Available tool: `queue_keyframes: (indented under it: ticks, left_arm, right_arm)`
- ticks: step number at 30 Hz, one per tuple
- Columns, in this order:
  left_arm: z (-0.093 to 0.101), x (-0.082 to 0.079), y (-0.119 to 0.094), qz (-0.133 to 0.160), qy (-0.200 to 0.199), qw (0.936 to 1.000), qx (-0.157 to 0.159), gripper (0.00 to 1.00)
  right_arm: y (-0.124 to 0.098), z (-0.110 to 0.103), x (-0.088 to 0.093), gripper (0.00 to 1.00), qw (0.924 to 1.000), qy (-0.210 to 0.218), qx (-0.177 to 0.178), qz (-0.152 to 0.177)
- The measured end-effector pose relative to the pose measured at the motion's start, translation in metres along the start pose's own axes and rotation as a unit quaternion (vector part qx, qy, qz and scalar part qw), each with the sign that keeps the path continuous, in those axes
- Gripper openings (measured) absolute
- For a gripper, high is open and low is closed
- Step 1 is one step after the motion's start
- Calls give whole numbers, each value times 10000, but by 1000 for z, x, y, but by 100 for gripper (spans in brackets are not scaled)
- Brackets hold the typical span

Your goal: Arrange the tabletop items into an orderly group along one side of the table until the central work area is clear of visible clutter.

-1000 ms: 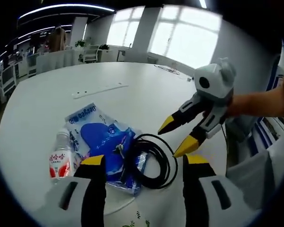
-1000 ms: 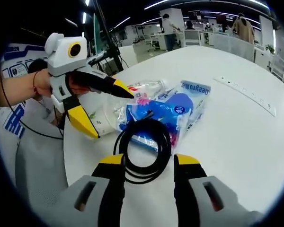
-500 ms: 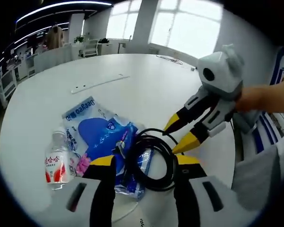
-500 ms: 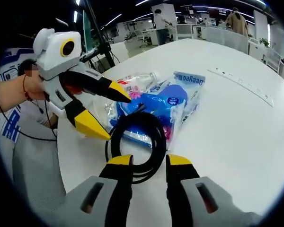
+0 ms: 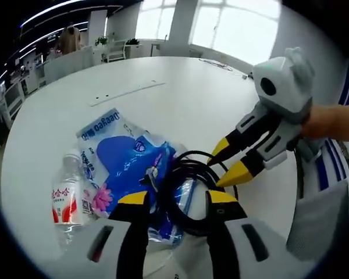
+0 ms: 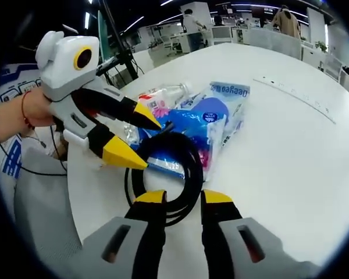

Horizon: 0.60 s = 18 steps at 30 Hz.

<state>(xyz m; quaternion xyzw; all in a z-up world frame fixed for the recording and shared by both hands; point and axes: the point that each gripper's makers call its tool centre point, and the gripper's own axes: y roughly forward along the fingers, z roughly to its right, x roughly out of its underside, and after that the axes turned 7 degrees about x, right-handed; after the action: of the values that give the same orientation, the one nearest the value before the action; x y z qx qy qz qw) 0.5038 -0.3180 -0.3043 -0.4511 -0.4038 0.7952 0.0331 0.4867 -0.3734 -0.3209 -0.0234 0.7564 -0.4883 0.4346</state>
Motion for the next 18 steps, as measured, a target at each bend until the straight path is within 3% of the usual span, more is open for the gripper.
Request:
queue_keyframes:
  ticks: [5,13,18]
  left_arm:
    - [1,-1,2,38,-43,10000,17,32]
    - [-4,5,8,-143,19,9998,-140,24]
    - [-7,8,9,-220,23,9996,-184,20]
  right_arm:
    - [2,1,2,18,10000,33,26,-25]
    - [5,9,5,9,9997,161,153,-27]
    - [8,10,6,9,9993,333,166,-15]
